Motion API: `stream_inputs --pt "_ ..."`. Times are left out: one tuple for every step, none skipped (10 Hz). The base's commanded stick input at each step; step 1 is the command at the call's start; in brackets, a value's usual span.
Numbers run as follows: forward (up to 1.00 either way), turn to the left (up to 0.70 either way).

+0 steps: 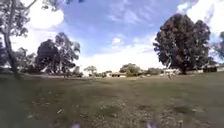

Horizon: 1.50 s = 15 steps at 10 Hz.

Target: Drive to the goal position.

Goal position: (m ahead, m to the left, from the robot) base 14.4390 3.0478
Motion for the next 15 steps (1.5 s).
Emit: stream_inputs --pt "0.7 0.0" --pt "0.7 0.0" --pt "0.7 0.0" --pt "0.7 0.0" --pt "0.7 0.0" --pt "0.7 0.0" --pt "0.7 0.0" --pt "0.7 0.0" --pt "0.7 0.0" --pt "0.7 0.0" --pt "0.7 0.0" --pt "0.7 0.0" --pt "0.7 0.0" --pt "0.7 0.0" --pt "0.7 0.0"
